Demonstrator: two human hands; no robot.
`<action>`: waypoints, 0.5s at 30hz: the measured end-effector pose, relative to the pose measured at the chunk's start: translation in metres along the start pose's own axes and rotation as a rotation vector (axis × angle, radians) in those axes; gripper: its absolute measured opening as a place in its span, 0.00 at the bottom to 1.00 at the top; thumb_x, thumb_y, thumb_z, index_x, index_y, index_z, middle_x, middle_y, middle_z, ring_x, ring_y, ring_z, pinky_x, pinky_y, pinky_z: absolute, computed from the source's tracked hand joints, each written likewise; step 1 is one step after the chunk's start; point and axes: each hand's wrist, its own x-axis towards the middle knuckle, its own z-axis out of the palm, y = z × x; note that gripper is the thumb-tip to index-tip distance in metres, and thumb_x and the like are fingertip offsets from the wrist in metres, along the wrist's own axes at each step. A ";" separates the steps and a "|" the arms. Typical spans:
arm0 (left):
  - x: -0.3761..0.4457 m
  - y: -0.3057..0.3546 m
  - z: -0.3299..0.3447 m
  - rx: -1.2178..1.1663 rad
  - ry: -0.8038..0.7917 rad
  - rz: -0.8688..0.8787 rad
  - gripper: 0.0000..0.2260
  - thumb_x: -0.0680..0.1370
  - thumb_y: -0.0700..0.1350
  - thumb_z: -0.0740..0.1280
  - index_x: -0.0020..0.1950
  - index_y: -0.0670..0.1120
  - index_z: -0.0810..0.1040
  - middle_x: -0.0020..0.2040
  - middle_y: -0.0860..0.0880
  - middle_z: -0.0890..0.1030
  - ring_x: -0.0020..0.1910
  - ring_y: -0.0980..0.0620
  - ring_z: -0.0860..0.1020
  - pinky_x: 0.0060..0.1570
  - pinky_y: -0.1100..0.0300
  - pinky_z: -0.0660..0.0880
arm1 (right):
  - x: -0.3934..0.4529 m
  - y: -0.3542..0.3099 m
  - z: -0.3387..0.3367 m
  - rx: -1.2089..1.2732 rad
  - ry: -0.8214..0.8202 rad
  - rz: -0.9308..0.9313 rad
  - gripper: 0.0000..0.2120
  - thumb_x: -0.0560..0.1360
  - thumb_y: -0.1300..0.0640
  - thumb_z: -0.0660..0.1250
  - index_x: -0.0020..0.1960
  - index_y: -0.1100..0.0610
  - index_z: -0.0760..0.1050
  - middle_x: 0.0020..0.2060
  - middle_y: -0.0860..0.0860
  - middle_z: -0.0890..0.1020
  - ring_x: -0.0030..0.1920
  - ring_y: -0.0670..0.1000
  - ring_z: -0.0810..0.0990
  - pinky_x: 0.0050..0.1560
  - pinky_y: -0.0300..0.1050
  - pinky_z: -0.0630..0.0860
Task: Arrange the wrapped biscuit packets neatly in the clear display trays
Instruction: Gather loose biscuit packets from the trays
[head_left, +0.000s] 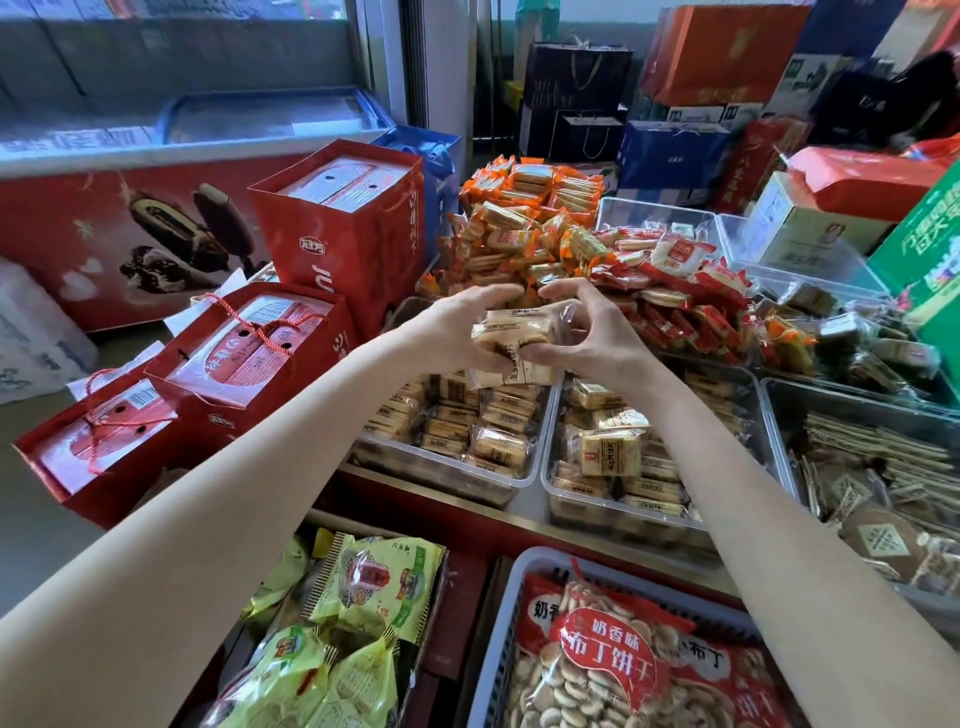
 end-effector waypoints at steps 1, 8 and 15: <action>0.001 -0.001 0.001 0.010 -0.008 -0.011 0.34 0.69 0.43 0.76 0.72 0.52 0.65 0.67 0.48 0.72 0.62 0.50 0.72 0.60 0.60 0.69 | -0.001 -0.003 0.000 -0.007 -0.011 -0.015 0.32 0.65 0.54 0.78 0.64 0.52 0.66 0.48 0.48 0.79 0.45 0.43 0.78 0.49 0.35 0.75; -0.007 -0.018 -0.001 -0.349 0.025 -0.112 0.27 0.69 0.38 0.75 0.66 0.47 0.73 0.59 0.49 0.79 0.50 0.52 0.80 0.54 0.59 0.77 | -0.006 -0.004 -0.020 0.101 0.029 -0.080 0.20 0.68 0.53 0.72 0.59 0.52 0.74 0.53 0.48 0.79 0.53 0.47 0.80 0.55 0.41 0.77; -0.003 -0.029 -0.005 -0.451 0.019 -0.170 0.30 0.68 0.43 0.76 0.68 0.49 0.72 0.59 0.47 0.80 0.55 0.49 0.80 0.57 0.52 0.77 | 0.001 -0.005 -0.010 -0.057 0.044 -0.073 0.09 0.69 0.58 0.74 0.49 0.58 0.82 0.45 0.50 0.83 0.41 0.43 0.81 0.46 0.33 0.78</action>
